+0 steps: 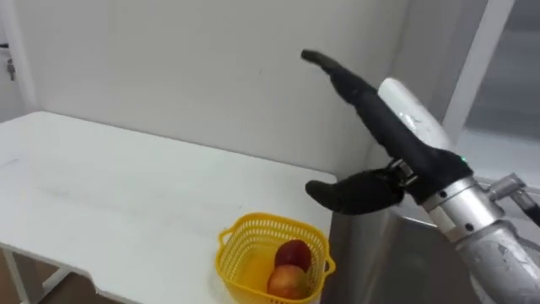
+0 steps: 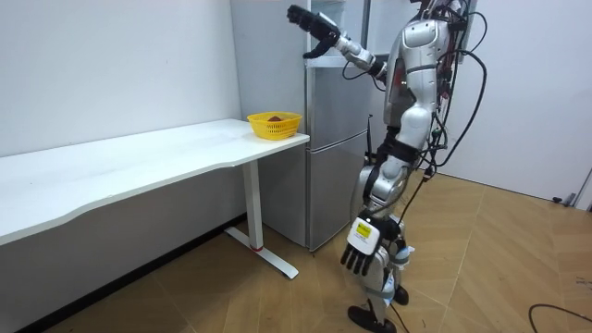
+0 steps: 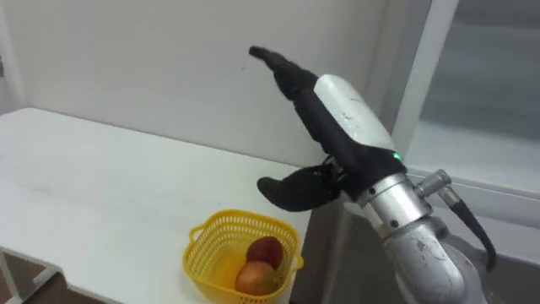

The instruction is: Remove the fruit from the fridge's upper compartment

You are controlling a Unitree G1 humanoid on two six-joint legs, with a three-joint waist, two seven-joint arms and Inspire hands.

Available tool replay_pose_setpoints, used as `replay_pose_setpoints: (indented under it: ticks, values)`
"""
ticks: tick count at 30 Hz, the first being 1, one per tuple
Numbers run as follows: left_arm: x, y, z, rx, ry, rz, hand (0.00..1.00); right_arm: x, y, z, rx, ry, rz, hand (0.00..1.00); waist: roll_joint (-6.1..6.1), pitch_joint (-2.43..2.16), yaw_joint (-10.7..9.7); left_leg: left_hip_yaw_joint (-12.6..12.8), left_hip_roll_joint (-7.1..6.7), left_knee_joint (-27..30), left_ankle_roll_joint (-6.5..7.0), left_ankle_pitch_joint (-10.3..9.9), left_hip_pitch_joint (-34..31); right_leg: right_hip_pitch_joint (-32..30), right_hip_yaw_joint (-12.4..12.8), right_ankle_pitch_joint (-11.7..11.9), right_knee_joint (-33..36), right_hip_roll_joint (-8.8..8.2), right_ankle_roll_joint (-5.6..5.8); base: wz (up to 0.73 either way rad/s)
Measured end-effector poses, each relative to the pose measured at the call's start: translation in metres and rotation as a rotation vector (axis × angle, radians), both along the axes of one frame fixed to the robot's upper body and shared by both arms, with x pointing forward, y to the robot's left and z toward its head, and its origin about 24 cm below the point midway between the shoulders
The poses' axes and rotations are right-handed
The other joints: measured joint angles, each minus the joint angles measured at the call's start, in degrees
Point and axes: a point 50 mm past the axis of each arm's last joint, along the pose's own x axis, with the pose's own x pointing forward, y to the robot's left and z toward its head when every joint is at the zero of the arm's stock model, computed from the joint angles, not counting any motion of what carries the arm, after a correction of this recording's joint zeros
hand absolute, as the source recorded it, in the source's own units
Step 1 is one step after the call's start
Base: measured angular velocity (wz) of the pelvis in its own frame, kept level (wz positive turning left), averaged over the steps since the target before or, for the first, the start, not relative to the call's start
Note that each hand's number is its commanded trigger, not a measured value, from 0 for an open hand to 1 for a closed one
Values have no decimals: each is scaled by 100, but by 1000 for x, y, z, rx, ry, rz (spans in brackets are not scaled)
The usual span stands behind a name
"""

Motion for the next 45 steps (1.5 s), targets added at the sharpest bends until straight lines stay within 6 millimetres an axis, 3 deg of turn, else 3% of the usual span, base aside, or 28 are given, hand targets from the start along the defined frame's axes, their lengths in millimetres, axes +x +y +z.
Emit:
replay_pose_setpoints:
  ticks: [4, 10, 17, 22, 27, 34, 38, 45]
  values:
    - [2, -5, -2, -14, -9, 2, 0, -22, -9, -5, 122, -26, 3, 0, 77, -2, -256, 150, 11, -64, 0, 0, 45, -31, 138, 9, 6, 12, -1, -20]
    - [-6, -11, -5, 1, 0, 18, 0, -28, -23, -20, 267, 40, -23, 0, 227, 6, -506, 425, 81, -167, -15, -11, 150, -81, 337, 50, 26, 79, -28, -24]
    - [-20, -21, -8, -6, 23, 40, 0, -43, -52, -25, 511, 23, -95, 0, 337, -41, -779, 552, 95, -157, -21, -15, 133, -138, 451, 56, 20, 98, -33, -7]
    - [-22, -27, -9, -5, 21, 48, 0, -58, -75, -57, 710, 138, -185, 0, 425, -30, -1030, 555, 99, -160, -20, -18, 118, -146, 446, 56, 19, 99, -32, 1]
    - [-21, -27, -10, 17, 13, 49, 0, -72, -87, -84, 758, 255, -291, 0, 539, -38, -1055, 662, 113, -160, -29, -31, 101, -226, 580, 57, 31, 129, -34, -13]
    - [-16, -32, -11, 13, 6, 37, 0, -70, -97, -111, 799, 329, -401, 0, 580, -42, -1077, 772, 118, -154, -28, -29, 101, -330, 680, 59, 2, 143, -36, -7]
    - [-18, -36, -12, 6, 14, 19, 0, -74, -98, -119, 815, 359, -430, 0, 537, -45, -1102, 852, 128, -157, -29, -28, 111, -327, 710, 59, 6, 151, -36, -4]
    - [-23, -37, -12, -6, 15, 65, 0, -84, -102, -161, 932, 510, -538, 0, 491, -34, -1209, 905, 128, -162, -29, -28, 104, -324, 765, 59, -7, 153, -36, -3]
